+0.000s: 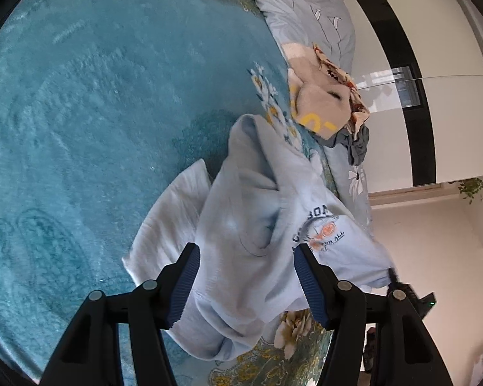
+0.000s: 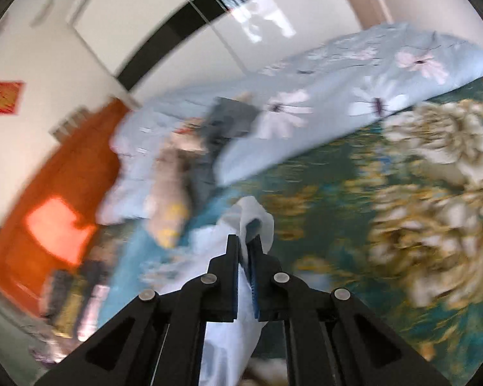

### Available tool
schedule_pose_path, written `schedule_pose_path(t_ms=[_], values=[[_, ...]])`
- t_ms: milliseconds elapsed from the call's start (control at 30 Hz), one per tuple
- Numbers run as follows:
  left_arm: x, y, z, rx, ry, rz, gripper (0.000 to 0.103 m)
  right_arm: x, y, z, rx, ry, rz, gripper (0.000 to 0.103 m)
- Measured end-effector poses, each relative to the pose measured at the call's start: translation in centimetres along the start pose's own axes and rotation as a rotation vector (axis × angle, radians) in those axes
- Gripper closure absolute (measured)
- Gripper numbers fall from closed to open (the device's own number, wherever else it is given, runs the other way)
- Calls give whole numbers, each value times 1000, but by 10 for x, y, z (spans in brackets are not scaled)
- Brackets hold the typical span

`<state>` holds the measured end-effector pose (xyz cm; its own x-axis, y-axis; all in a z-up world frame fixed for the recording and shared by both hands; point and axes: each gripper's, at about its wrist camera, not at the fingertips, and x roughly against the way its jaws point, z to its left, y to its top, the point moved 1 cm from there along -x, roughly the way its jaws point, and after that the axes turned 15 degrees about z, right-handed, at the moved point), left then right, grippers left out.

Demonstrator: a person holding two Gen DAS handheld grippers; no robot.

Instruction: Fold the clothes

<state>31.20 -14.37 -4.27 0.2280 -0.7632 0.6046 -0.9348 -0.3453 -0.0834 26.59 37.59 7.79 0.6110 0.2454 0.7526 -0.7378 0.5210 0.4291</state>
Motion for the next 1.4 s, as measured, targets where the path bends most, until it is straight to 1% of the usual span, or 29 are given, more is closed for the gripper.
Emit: schedule_pose_path(t_ms=[67, 200, 233, 333, 433, 500, 567, 667, 733, 767, 800, 833, 867, 933, 1000, 1100, 1167, 1200, 1267, 1300, 1333, 1367, 1400], values=[[-7, 2, 2, 21, -17, 16, 38, -12, -6, -15, -27, -19, 48, 97], [-15, 11, 6, 80, -72, 29, 38, -24, -25, -43, -95, -18, 86, 97], [-16, 15, 6, 88, -72, 19, 38, -23, -27, -49, -107, -15, 92, 97], [-22, 26, 2, 88, -28, -4, 38, -17, -32, -65, -120, -13, 102, 97], [-34, 39, -1, 82, 32, 7, 38, -9, -37, -74, -128, -36, 99, 97], [-38, 47, -2, 71, 113, -9, 38, -5, -38, -81, -143, -41, 101, 97], [-37, 52, 0, 72, 152, -38, 38, -4, -39, -86, -162, -27, 118, 95], [-40, 59, 3, 87, 166, -40, 38, -7, -47, -77, -104, -24, 155, 95], [-43, 59, 0, 67, 191, -32, 38, -14, -52, -70, -55, -49, 177, 93], [-45, 58, -3, 47, 209, -26, 38, -18, -53, -68, -42, -60, 186, 90], [-46, 54, -5, 31, 218, -22, 38, -23, -54, -69, -48, -60, 193, 87], [-47, 50, -7, 16, 224, -17, 38, -27, -54, -72, -70, -47, 192, 82], [-49, 45, -8, 8, 224, -12, 38, -28, -54, -75, -96, -30, 185, 75], [-49, 32, -7, -8, 205, 5, 38, -29, -54, -80, -123, -30, 177, 67], [-47, 21, -5, -17, 191, 19, 38, -29, -54, -81, -133, -42, 172, 67], [-47, 6, -2, -28, 179, 38, 38, -28, -49, -70, -101, -48, 149, 67], [-50, -1, -2, -33, 187, 44, 38, -31, -43, -53, -58, -33, 133, 67], [-52, -3, -3, -40, 195, 41, 40, -35, -41, -43, -34, -18, 138, 67], [-54, -7, -5, -59, 213, 32, 40, -51, -35, -17, 37, 10, 163, 63], [-54, -10, -6, -68, 229, 25, 45, -61, -32, -2, 75, 23, 180, 61], [-55, -11, -7, -74, 255, 20, 60, -73, -29, 13, 112, 38, 201, 57], [-57, -11, -8, -79, 283, 16, 67, -86, -24, 28, 143, 59, 224, 55], [-58, -13, -7, -82, 292, 14, 79, -102, -20, 40, 157, 78, 249, 55]])
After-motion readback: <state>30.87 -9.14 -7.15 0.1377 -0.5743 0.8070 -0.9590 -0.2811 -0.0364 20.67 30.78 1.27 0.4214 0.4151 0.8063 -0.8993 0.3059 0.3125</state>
